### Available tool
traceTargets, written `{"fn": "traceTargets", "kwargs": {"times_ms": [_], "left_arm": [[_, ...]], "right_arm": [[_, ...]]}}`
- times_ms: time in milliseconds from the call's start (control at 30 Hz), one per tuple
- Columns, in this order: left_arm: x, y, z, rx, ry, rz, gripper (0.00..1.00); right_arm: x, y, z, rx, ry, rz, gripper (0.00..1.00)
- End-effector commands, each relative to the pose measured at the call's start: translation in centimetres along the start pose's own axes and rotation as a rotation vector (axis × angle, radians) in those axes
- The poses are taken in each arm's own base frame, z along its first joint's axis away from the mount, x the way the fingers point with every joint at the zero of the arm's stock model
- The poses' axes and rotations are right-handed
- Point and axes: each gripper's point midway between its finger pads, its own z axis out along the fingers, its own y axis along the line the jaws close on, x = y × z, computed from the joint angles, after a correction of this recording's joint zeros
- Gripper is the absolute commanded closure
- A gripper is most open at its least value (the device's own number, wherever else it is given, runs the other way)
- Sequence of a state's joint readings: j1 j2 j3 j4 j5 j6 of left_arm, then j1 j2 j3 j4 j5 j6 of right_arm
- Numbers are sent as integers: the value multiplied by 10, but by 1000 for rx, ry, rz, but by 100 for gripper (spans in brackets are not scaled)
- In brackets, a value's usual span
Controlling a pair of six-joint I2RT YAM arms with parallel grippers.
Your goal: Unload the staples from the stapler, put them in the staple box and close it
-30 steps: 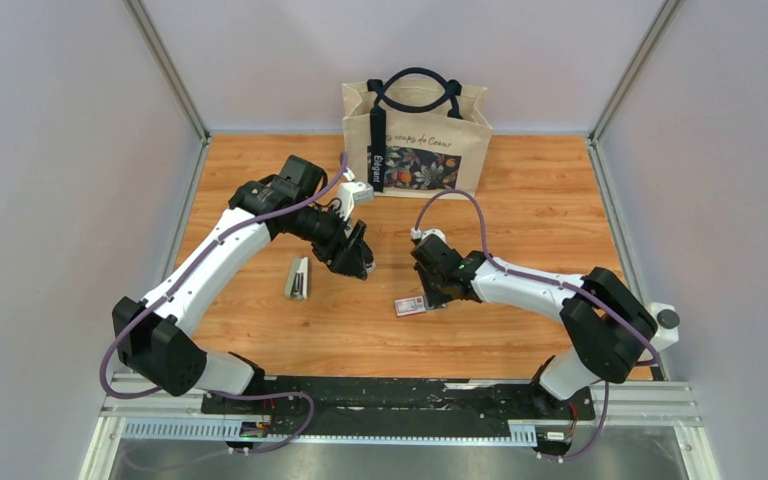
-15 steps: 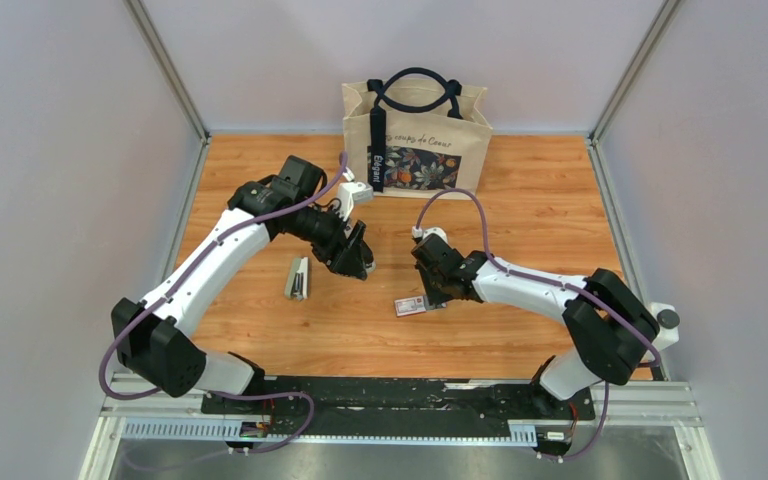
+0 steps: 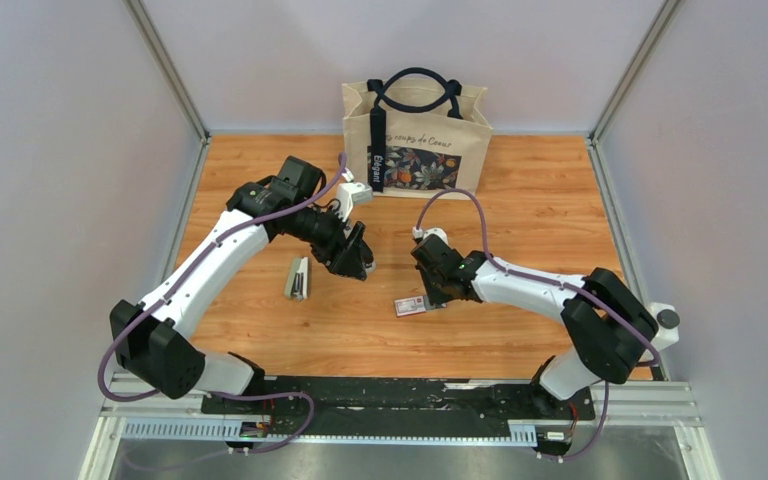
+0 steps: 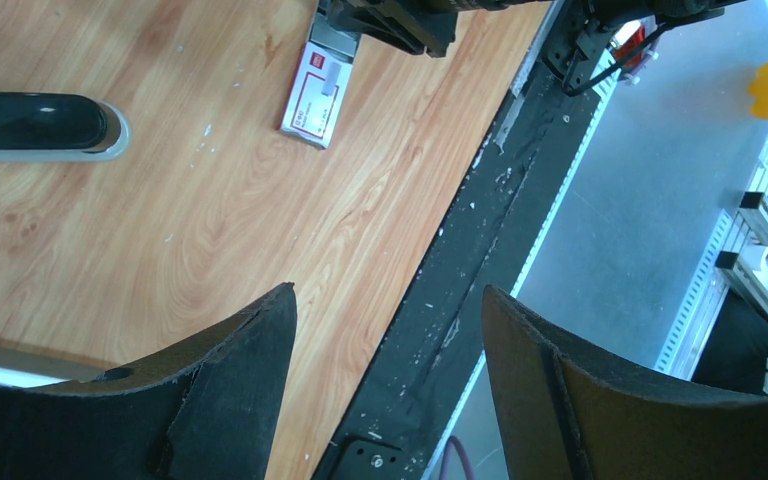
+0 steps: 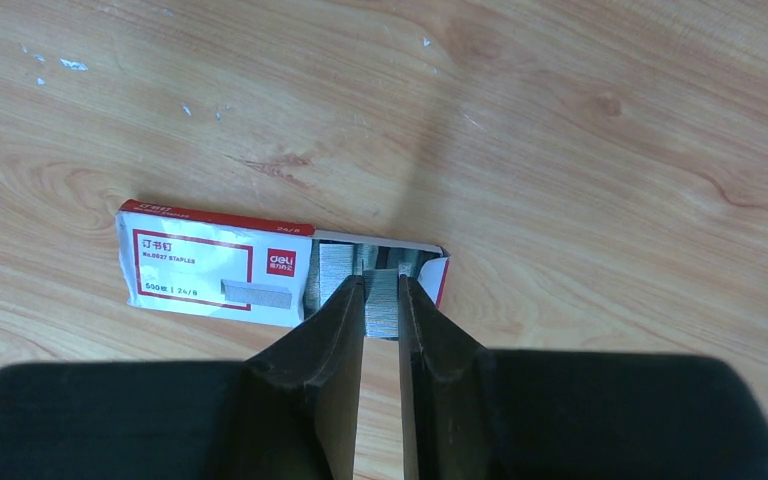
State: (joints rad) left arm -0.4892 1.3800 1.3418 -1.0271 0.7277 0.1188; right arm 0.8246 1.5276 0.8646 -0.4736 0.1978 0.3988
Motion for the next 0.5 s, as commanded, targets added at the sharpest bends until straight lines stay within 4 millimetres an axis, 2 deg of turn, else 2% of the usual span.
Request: {"fn": "traceTargets", "kwargs": {"times_ms": [0, 300, 467], "left_arm": [[-5, -8, -6, 14, -39, 62, 24], [-6, -9, -7, 14, -42, 64, 24], [-6, -8, -6, 13, -39, 60, 24]], "right_arm": [[-9, 4, 0, 6, -20, 0, 80], [-8, 6, 2, -4, -11, -5, 79], [-8, 6, 1, -7, -11, -7, 75]]}}
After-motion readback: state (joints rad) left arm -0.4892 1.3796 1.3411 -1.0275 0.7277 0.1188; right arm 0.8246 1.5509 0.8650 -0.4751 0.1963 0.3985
